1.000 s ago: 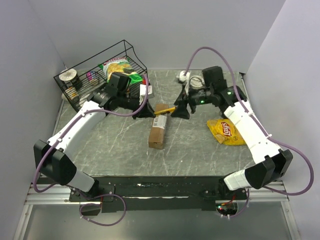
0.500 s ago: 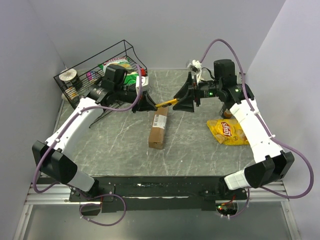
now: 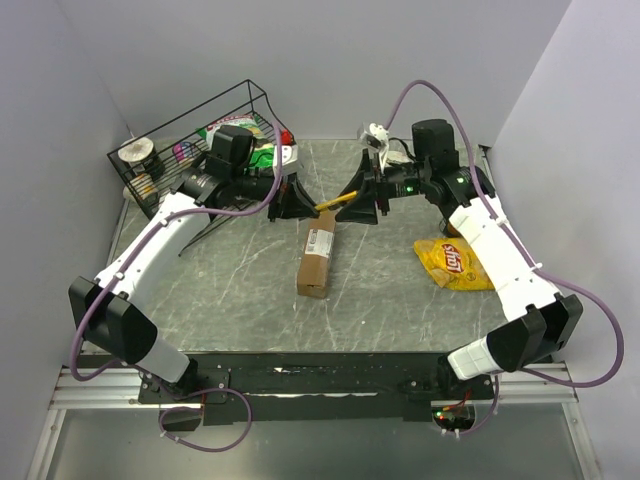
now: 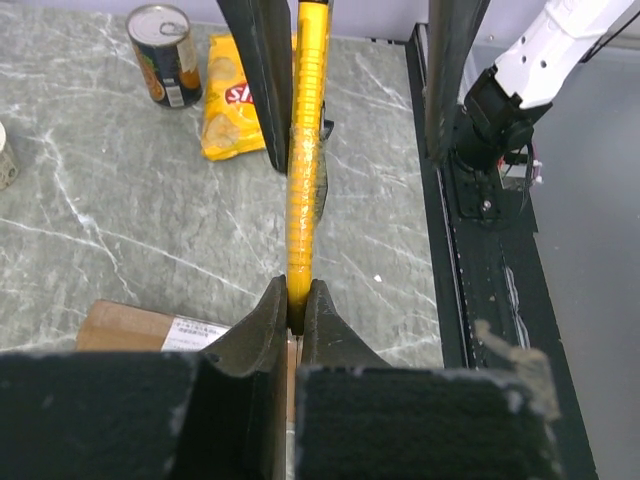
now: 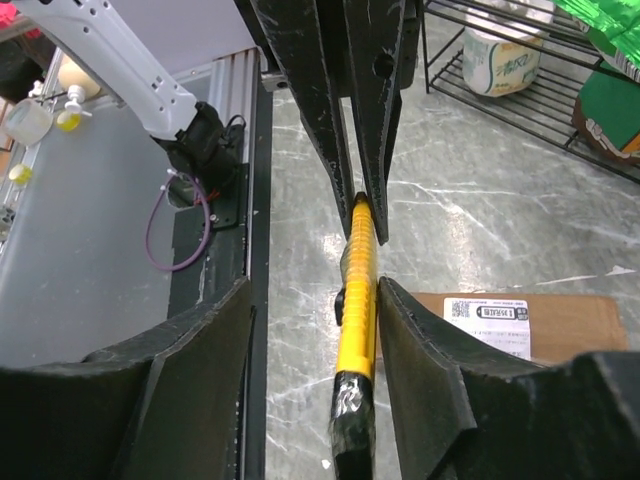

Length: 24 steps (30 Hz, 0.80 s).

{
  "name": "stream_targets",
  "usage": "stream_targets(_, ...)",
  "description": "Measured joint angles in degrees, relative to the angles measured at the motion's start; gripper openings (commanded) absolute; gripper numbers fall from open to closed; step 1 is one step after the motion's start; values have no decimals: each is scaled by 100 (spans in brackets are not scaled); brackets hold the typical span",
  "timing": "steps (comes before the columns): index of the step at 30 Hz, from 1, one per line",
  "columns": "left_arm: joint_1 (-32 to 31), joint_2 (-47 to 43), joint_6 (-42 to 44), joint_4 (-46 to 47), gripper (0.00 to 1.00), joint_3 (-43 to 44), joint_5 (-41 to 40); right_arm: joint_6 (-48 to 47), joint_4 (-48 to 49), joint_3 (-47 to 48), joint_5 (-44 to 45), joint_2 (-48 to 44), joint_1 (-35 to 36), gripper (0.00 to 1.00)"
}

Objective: Unpack the express box

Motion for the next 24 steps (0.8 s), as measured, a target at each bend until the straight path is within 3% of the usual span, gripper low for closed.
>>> stream_targets(10,2,-2,-540,520,1,-74,138,225,251,0,52,42,22,52)
stream_targets(16,44,-2,-1523,1440,1,-479,350,501,546,-2,107,42,22,52)
stream_targets(21,90,-48,-2573,2402,1,-914,496,638,693,-39,149,39,22,58)
stream_targets(24,131,-129,-3104,2951,1,-1213,503,702,708,-39,144,35,22,70)
